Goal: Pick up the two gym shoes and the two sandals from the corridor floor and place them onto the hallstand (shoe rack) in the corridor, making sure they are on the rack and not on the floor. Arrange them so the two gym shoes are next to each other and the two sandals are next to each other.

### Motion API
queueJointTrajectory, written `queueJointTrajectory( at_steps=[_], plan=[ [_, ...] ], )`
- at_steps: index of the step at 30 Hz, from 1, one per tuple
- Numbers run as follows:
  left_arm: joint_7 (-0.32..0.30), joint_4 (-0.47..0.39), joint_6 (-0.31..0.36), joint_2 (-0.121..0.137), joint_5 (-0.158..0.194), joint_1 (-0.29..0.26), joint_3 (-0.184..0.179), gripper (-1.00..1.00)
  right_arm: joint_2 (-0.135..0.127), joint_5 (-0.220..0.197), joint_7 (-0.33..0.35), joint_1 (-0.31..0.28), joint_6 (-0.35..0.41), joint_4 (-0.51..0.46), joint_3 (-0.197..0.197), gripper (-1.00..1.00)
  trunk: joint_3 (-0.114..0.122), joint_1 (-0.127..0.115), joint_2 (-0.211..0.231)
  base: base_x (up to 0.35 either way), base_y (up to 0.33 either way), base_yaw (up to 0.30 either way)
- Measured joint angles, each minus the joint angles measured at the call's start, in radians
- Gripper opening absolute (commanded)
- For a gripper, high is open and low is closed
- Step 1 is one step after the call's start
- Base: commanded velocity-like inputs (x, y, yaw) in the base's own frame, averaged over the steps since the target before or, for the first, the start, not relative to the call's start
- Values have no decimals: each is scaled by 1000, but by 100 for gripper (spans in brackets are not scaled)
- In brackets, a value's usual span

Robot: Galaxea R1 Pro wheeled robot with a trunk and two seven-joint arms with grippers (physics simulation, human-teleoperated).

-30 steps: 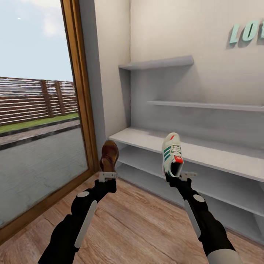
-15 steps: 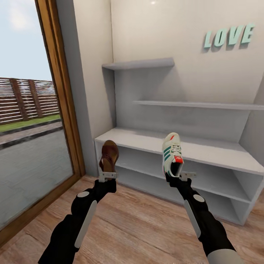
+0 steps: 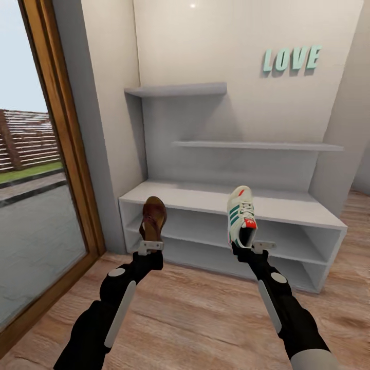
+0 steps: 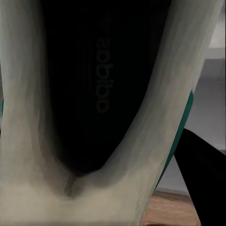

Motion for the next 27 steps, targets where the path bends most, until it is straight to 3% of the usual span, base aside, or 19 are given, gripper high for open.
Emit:
queueJointTrajectory(
  at_steps=[11, 19, 27],
  plan=[
    [0, 0, 0, 0, 1, 0, 0, -100, 0, 0, 0, -1, 0, -1, 0, -100, 0, 0, 0, 0, 283, -34],
    [0, 0, 0, 0, 1, 0, 0, -100, 0, 0, 0, 0, 0, 0, 0, -100, 0, 0, 0, 0, 24, -18],
    [1, 0, -1, 0, -1, 0, 0, -100, 0, 0, 0, -1, 0, 1, 0, -100, 0, 0, 0, 0, 1, -258]
  ],
)
